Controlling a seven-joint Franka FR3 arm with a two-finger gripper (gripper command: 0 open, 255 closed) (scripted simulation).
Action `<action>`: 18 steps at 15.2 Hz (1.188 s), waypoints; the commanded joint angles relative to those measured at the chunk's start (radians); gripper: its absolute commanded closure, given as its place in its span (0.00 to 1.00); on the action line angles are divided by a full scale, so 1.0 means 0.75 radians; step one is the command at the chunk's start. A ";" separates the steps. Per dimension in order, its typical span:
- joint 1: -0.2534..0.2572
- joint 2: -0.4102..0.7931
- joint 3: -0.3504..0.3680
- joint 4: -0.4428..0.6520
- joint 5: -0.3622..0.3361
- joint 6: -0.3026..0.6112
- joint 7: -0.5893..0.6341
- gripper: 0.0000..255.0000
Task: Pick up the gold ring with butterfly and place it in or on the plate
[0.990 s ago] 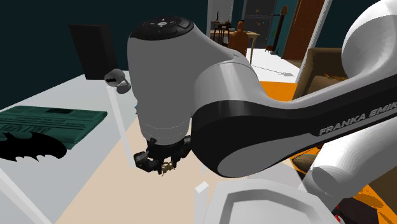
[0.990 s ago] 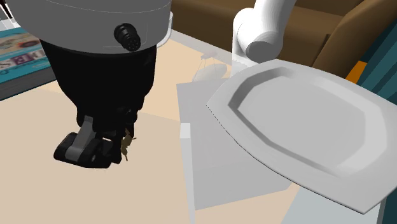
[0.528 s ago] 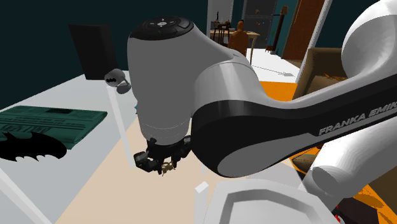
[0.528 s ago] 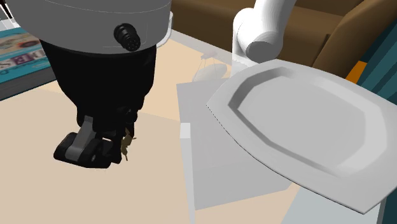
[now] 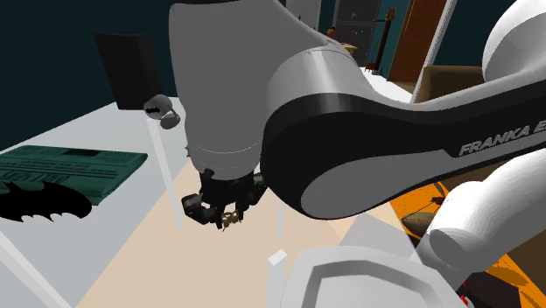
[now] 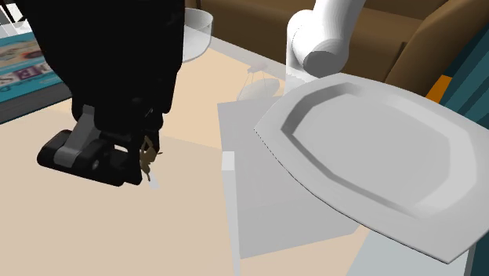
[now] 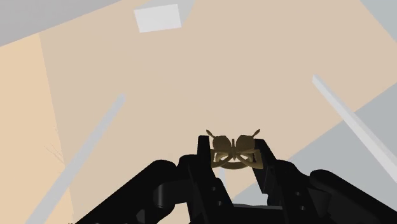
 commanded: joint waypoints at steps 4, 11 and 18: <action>-0.006 0.003 -0.012 0.093 -0.004 -0.090 -0.014 1.00; 0.013 -0.040 -0.043 0.172 0.023 -0.202 -0.035 1.00; 0.213 -0.346 -0.146 -0.008 0.201 -0.296 -0.024 1.00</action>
